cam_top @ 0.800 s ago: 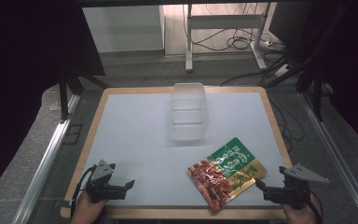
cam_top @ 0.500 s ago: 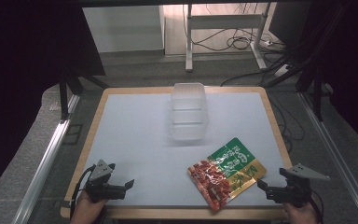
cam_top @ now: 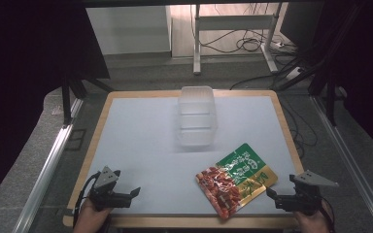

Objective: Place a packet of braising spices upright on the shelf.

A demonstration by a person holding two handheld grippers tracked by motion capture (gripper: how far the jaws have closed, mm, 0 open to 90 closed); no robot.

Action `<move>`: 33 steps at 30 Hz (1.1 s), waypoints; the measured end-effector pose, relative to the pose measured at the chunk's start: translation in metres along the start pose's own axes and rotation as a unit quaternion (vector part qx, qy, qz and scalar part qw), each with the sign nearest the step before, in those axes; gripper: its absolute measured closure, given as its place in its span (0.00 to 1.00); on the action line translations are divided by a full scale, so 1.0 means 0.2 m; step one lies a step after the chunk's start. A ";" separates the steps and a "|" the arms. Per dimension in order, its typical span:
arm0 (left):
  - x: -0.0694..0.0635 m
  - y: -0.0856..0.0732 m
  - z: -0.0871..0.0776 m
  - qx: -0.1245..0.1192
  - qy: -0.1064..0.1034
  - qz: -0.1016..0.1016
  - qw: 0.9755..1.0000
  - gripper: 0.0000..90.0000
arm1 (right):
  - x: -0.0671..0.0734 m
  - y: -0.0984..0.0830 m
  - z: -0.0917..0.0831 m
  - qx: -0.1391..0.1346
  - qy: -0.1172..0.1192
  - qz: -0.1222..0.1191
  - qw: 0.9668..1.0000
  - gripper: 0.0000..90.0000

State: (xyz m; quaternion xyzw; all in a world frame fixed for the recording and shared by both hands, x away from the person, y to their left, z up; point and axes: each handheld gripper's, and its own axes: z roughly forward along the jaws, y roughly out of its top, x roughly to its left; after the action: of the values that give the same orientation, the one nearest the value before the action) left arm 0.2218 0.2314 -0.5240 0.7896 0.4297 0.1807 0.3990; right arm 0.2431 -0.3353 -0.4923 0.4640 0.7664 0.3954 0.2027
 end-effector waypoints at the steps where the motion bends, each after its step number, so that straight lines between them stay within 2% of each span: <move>1: 0.00 0.00 0.00 0.000 0.000 0.001 1.000 0.04 | 0.00 0.00 0.00 -0.001 -0.002 0.000 1.000 0.00; 5: 0.00 0.00 0.00 0.001 -0.001 0.002 1.000 0.04 | 0.01 0.01 0.01 -0.016 0.003 0.016 1.000 0.00; 8: 0.00 0.00 0.00 0.001 0.000 0.002 1.000 0.04 | 0.02 0.03 0.02 -0.024 0.008 0.009 1.000 0.00; 15: 0.00 0.00 0.00 0.001 0.000 0.005 1.000 0.04 | 0.02 0.04 0.06 -0.002 0.002 -0.024 1.000 0.00; 20: -0.01 0.00 0.00 0.002 0.000 0.007 1.000 0.04 | 0.01 0.06 0.07 -0.002 0.009 -0.038 0.999 0.00; 27: -0.01 0.00 0.00 0.003 0.000 0.007 1.000 0.04 | 0.00 0.09 0.13 0.001 0.010 -0.047 0.999 0.00; 33: -0.01 0.00 0.00 0.004 0.001 0.009 1.000 0.04 | -0.03 0.11 0.16 0.001 0.016 -0.035 0.999 0.02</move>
State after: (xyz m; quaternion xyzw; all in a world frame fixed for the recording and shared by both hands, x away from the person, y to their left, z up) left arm 0.2211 0.2290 -0.5241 0.7947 0.4238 0.1837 0.3939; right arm 0.2800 -0.3215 -0.4951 0.4307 0.7859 0.3945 0.2031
